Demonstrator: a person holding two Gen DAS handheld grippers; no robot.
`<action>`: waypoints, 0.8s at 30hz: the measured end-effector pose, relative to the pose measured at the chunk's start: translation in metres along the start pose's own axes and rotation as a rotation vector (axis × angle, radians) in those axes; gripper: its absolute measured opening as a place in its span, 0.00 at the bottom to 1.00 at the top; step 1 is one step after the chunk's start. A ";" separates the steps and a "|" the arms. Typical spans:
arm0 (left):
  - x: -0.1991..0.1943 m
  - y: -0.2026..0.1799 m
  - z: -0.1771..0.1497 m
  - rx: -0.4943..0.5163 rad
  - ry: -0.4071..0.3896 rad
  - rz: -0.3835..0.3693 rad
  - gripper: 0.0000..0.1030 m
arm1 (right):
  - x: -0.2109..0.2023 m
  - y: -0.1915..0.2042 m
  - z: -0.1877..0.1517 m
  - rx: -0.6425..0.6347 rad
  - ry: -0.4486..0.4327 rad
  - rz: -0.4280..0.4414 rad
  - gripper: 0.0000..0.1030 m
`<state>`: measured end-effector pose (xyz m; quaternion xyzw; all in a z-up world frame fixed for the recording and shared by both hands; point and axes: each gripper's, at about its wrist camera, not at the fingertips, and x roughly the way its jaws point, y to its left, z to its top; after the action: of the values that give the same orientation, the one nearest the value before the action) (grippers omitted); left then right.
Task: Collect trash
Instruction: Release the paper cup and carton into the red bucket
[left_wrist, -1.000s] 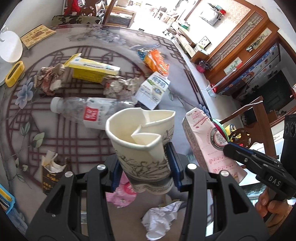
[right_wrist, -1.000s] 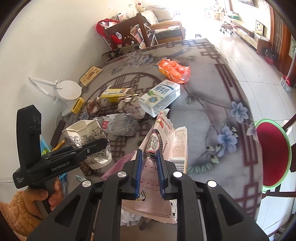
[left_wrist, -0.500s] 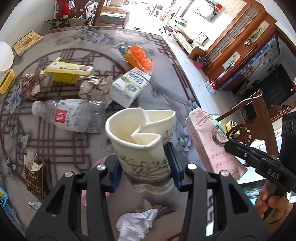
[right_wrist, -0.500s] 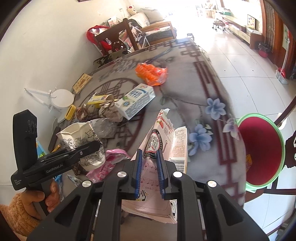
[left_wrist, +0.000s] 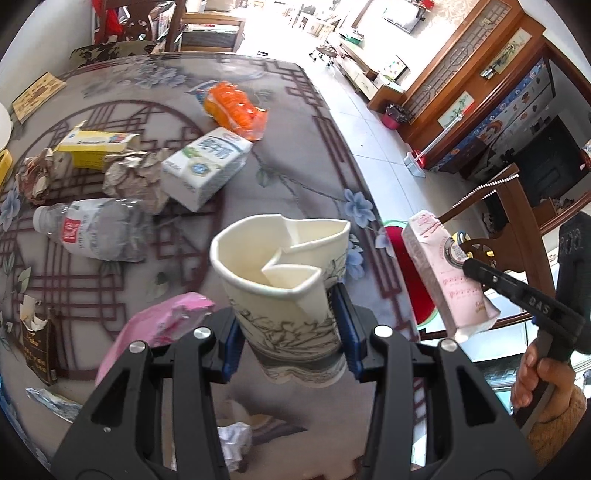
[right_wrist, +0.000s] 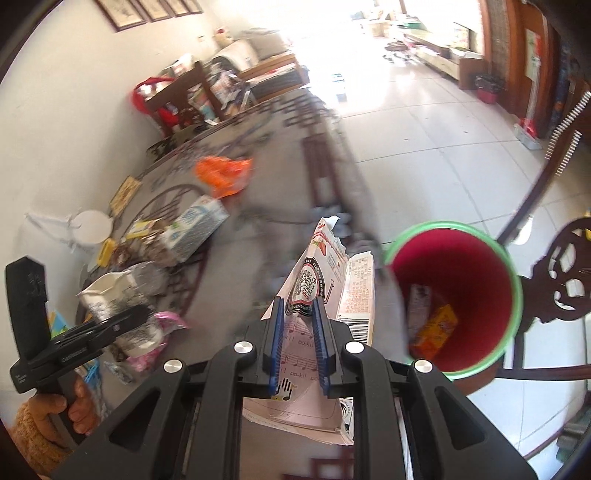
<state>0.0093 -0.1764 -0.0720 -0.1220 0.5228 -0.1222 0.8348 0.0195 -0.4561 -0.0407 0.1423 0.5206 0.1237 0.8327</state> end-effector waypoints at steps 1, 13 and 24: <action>0.002 -0.005 0.000 0.006 0.004 0.000 0.41 | -0.002 -0.011 0.001 0.015 -0.004 -0.014 0.15; 0.057 -0.116 0.013 0.207 0.100 -0.092 0.41 | -0.005 -0.122 0.007 0.208 -0.031 -0.102 0.48; 0.125 -0.217 0.034 0.407 0.178 -0.176 0.41 | -0.031 -0.164 -0.005 0.304 -0.069 -0.117 0.48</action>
<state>0.0765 -0.4192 -0.0910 0.0148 0.5462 -0.3075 0.7790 0.0109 -0.6183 -0.0773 0.2402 0.5117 -0.0105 0.8248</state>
